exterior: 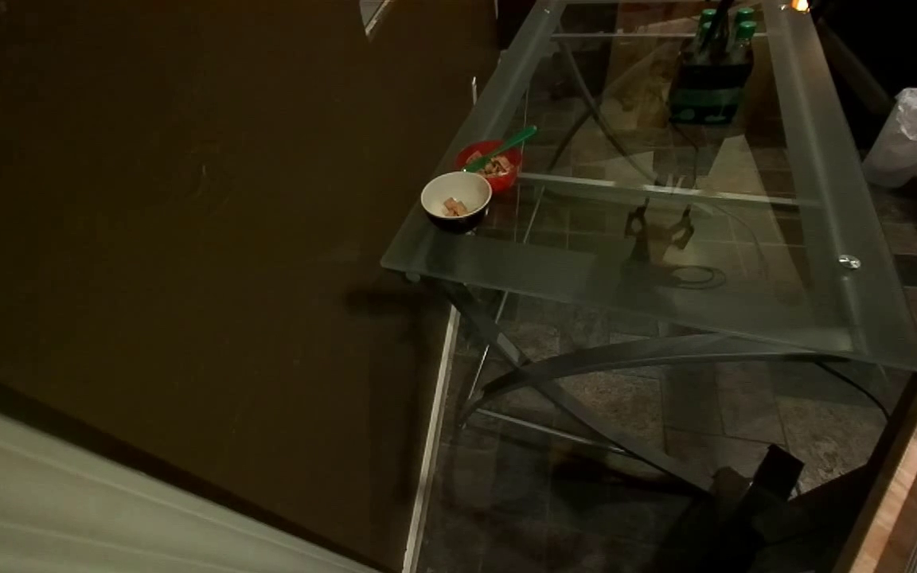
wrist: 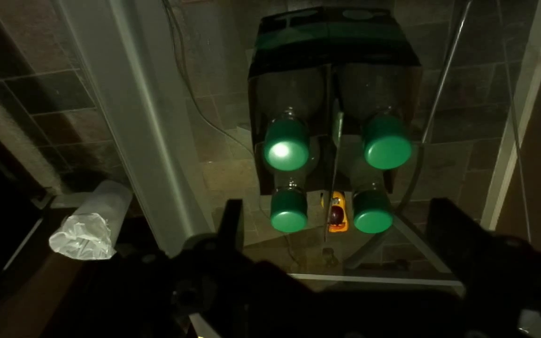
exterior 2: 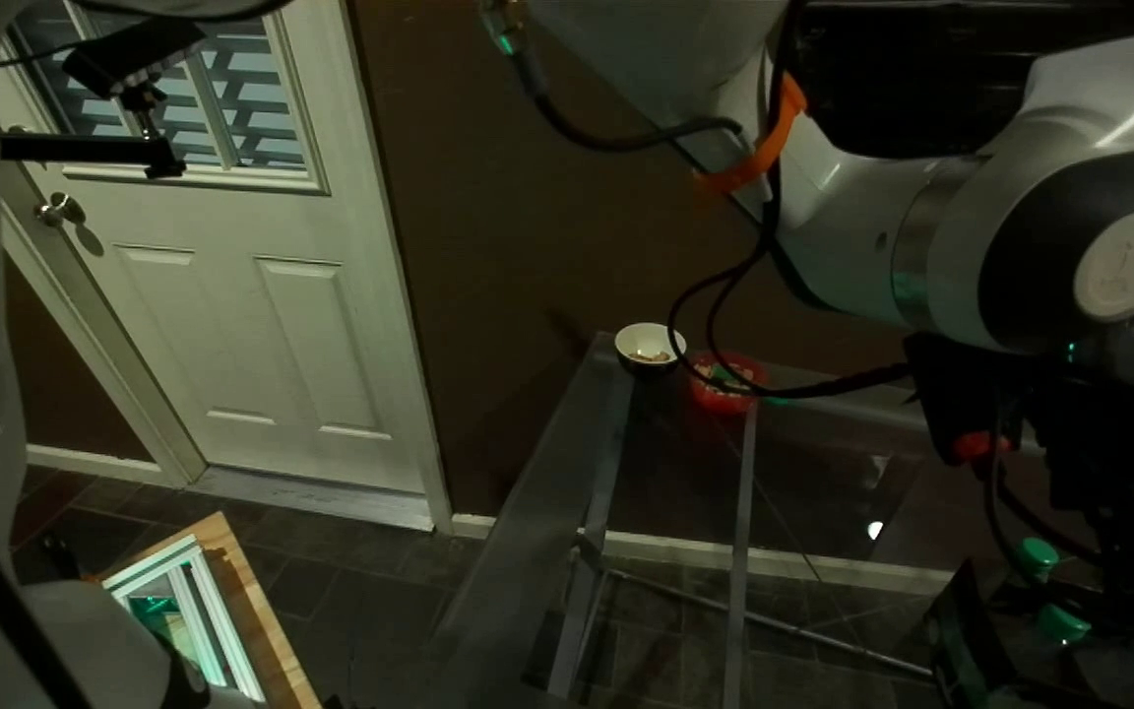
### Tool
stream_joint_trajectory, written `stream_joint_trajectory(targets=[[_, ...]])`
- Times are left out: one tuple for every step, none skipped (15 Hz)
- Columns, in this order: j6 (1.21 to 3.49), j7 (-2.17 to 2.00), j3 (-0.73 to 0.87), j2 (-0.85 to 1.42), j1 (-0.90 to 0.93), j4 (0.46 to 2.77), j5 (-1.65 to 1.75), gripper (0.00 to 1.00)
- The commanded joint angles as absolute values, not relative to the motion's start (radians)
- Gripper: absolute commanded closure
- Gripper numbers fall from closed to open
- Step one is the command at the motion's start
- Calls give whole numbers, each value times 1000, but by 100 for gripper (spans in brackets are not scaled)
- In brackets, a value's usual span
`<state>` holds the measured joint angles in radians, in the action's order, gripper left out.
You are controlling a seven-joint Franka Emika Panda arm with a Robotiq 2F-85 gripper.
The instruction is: Move the packet of drinks to the left
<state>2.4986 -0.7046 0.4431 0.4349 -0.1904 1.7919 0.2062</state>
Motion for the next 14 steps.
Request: stream_joint_trajectory(targets=[[2517,-686,427,471,-213,1773,187,0],[2522,-679,421,480,-219,1771,178,0],[2533,-671,416,491,-228,1768,169,0],[2541,-664,412,501,-233,1765,163,0],[2564,-661,414,515,-237,1762,163,0],[2581,-656,414,523,-240,1760,161,0],[2599,-650,415,528,-242,1762,159,0],[2614,-645,416,534,-244,1760,157,0],[2627,-634,415,538,-247,1760,152,0],[2637,-624,415,541,-249,1759,147,0],[2634,-605,407,543,-256,1756,131,1],[2634,-596,407,548,-258,1752,123,7],[2624,-585,403,554,-262,1746,107,20],[2615,-572,399,561,-266,1741,91,32]])
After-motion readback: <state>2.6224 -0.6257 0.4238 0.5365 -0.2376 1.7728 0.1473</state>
